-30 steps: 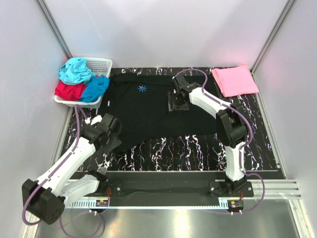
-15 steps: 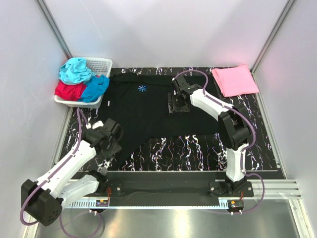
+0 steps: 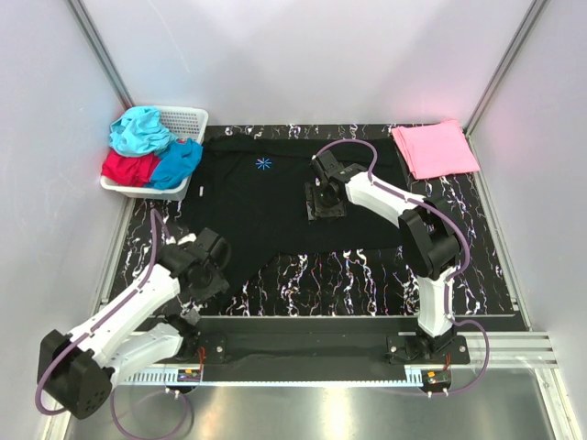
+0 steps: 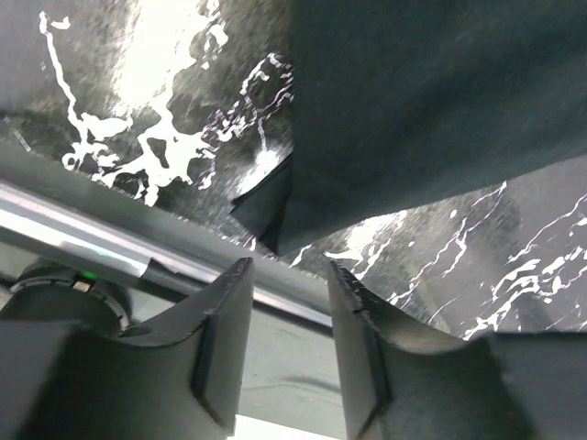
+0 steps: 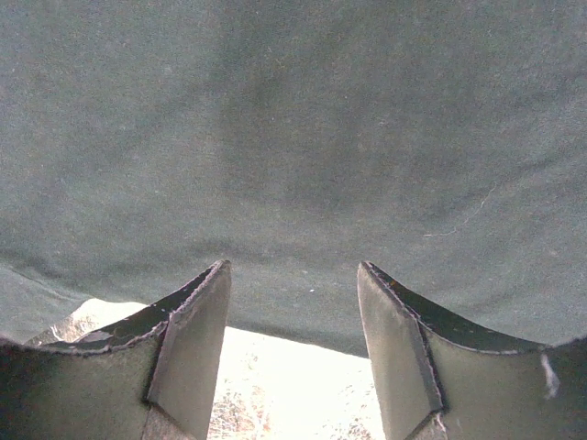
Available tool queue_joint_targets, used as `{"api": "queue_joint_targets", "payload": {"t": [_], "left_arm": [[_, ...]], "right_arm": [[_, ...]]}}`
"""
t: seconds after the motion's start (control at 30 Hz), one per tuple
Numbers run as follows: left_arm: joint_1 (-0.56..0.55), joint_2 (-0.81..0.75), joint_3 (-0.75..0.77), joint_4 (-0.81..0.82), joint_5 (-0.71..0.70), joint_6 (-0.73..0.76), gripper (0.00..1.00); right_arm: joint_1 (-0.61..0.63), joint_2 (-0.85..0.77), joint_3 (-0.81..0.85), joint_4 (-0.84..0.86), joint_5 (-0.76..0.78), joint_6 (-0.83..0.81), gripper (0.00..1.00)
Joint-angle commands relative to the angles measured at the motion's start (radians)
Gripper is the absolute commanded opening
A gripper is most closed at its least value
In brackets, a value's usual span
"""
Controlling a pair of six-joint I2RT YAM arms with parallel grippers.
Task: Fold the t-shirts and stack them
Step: Flatten the tshirt out
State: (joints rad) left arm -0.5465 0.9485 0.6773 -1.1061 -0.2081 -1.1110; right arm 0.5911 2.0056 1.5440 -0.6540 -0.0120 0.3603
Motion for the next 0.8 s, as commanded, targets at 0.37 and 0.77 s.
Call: {"api": "queue_joint_targets", "payload": {"t": [0.37, 0.77], "left_arm": [[-0.035, -0.039, -0.036, -0.043, 0.036, 0.014, 0.54], [-0.043, 0.082, -0.088, 0.152, 0.079, 0.039, 0.54]], "right_arm": [[0.007, -0.056, 0.01, 0.024, 0.007, 0.014, 0.64], [0.012, -0.068, 0.01, 0.022, 0.007, 0.011, 0.64]]}}
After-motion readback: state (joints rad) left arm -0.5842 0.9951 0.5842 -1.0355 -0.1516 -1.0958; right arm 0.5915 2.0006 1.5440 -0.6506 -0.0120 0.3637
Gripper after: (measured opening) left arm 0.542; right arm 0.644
